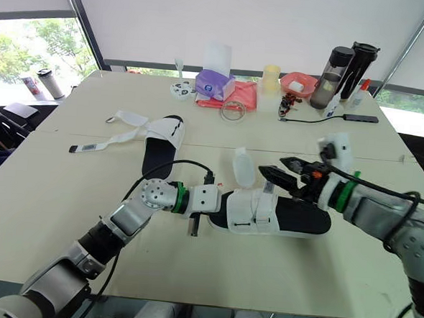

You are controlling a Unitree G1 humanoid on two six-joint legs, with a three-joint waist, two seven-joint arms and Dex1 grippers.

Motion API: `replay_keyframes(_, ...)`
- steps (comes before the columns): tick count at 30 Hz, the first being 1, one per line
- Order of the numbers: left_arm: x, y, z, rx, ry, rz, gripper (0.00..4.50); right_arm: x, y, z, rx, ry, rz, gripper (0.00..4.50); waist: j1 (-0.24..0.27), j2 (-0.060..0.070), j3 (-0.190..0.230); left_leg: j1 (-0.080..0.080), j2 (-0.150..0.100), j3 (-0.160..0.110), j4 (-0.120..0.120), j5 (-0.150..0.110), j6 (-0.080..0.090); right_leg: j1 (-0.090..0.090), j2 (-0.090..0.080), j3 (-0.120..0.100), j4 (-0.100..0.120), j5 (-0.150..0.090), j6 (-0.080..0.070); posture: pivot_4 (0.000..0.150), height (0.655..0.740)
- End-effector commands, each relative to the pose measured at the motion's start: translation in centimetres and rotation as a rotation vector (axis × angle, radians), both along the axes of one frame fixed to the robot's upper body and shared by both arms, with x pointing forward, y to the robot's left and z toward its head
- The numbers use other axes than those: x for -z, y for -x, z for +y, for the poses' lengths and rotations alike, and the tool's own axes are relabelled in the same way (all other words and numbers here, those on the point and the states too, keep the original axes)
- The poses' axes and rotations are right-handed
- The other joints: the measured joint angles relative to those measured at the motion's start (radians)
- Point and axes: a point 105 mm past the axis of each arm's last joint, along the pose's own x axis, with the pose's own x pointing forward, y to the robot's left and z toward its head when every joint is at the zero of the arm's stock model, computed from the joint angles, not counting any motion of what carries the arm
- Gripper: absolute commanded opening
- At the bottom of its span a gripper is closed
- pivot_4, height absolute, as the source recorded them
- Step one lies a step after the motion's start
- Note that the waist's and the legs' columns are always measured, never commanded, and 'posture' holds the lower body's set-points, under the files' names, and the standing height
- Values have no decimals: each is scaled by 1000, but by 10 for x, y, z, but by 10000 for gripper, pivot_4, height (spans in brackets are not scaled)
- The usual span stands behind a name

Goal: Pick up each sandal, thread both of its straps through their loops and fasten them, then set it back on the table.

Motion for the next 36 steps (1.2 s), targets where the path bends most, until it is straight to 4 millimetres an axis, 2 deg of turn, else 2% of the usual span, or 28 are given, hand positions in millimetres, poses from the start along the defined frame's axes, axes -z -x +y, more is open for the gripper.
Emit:
replay_keyframes(1, 50, -7, 28, -120, -172, 98, 0, 2, -10, -5, 35, 39, 9, 39471, 3, 0, 0, -1, 0, 0, 0, 0, 0, 0, 0, 0, 0, 0, 0, 1500, 7400)
replay_keyframes(6, 50, -6, 25, -134, -153, 99, 0, 4, -34, -9, 63, 86, 71, 39471, 0, 0, 0, -3, -2, 0, 1, 0, 1, -3, -1, -1, 0, 1, 0, 1500, 7400)
replay_keyframes(9, 50, -7, 24, -148, -142, 96, 0, -2, -44, -14, 84, 99, 56, 39471, 5, 0, 0, -3, -2, 0, 0, 0, 0, -3, -1, -2, 0, 2, 1, 1500, 7400)
replay_keyframes(13, 50, -6, 24, -159, -133, 97, 0, 7, -46, -19, 93, 131, 130, 39471, 4, 0, 0, -3, -2, -1, 1, 0, 1, -3, -1, -2, 0, 2, 1, 1500, 7400)
replay_keyframes(19, 52, -5, 24, -172, -124, 99, 0, 14, -44, -19, 71, 36, 269, 39471, 1, 0, 0, -3, -2, -1, 1, 0, 1, -4, -1, -2, 1, 3, 3, 1500, 7400)
replay_keyframes(22, 52, -5, 23, -174, -123, 99, 0, 10, -49, -18, 75, -22, 270, 31375, 2, 1, 0, -3, -2, -1, 1, 0, 1, -4, -1, -2, 1, 3, 3, 1500, 7400)
replay_keyframes(28, 52, -7, 25, -183, -123, 94, 0, 7, -48, -20, 63, -73, 298, 340, 2, 0, 0, -3, -3, -1, 1, 0, 1, -4, -1, -2, 1, 3, 4, 1500, 7400)
replay_keyframes(33, 51, -9, 26, -189, -122, 91, 0, -3, -42, -21, 33, -98, 290, 340, 1, 1, 0, -3, -2, -1, 1, 0, 0, -4, -1, -2, 1, 3, 4, 1500, 7400)
replay_keyframes(36, 51, -10, 25, -192, -121, 91, 0, -32, -32, -12, -82, -221, 164, 340, 2, 2, 1, -4, -3, -1, 1, 0, 0, -4, -1, -2, 1, 3, 4, 1500, 7400)
